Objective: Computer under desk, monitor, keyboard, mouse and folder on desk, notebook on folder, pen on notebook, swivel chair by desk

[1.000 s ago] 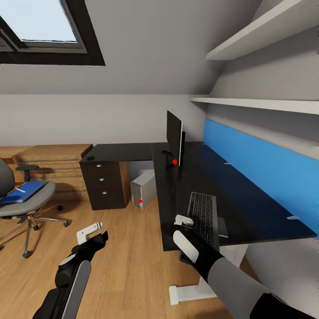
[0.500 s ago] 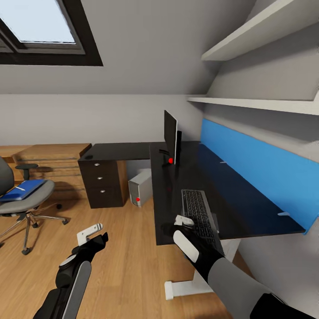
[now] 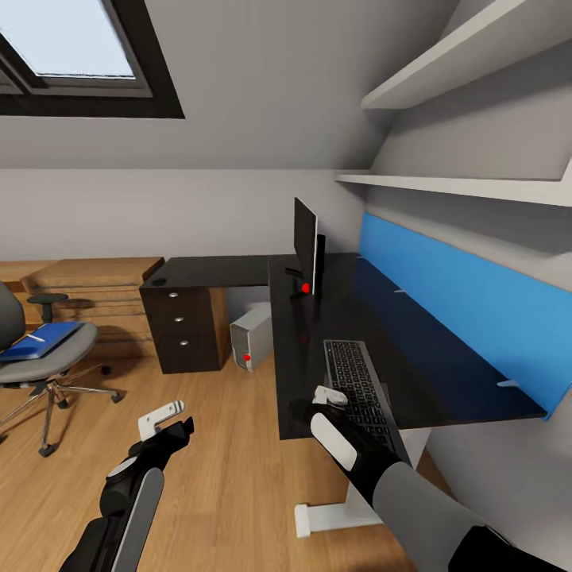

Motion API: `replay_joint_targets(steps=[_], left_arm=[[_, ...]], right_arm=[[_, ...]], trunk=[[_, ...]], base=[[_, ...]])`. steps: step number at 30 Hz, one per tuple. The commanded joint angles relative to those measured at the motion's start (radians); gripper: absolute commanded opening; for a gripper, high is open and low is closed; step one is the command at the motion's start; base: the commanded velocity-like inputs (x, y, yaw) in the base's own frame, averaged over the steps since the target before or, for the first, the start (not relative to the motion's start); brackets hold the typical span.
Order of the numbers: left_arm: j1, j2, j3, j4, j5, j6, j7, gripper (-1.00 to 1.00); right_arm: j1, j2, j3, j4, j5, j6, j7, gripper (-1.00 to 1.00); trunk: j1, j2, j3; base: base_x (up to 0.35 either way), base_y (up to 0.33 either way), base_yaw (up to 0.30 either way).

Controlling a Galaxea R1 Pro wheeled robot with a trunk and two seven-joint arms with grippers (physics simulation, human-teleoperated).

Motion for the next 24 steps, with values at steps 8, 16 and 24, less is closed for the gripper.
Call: replay_joint_targets(steps=[8,16,24], left_arm=[[-0.001,-0.001,0.000,-0.001,0.009,0.003,0.005,1.00],[-0.001,-0.001,-0.001,-0.001,0.008,0.003,0.006,1.00],[-0.001,-0.001,-0.001,-0.001,0.008,0.003,0.005,1.00]], right_arm=[[-0.001,-0.001,0.007,-0.006,-0.001,-0.001,-0.010,1.00],[-0.001,-0.002,0.018,-0.066,0.013,-0.007,-0.011,1.00],[0.001,-0.007,0.017,-0.121,0.023,-0.005,-0.012,1.00]], trunk=[[-0.015,0.027,0.011],[-0.046,0.083,0.036],[-0.069,0.125,0.055]], base=[[0.000,0.000,0.000],[0.000,0.000,0.000],[0.000,0.000,0.000]])
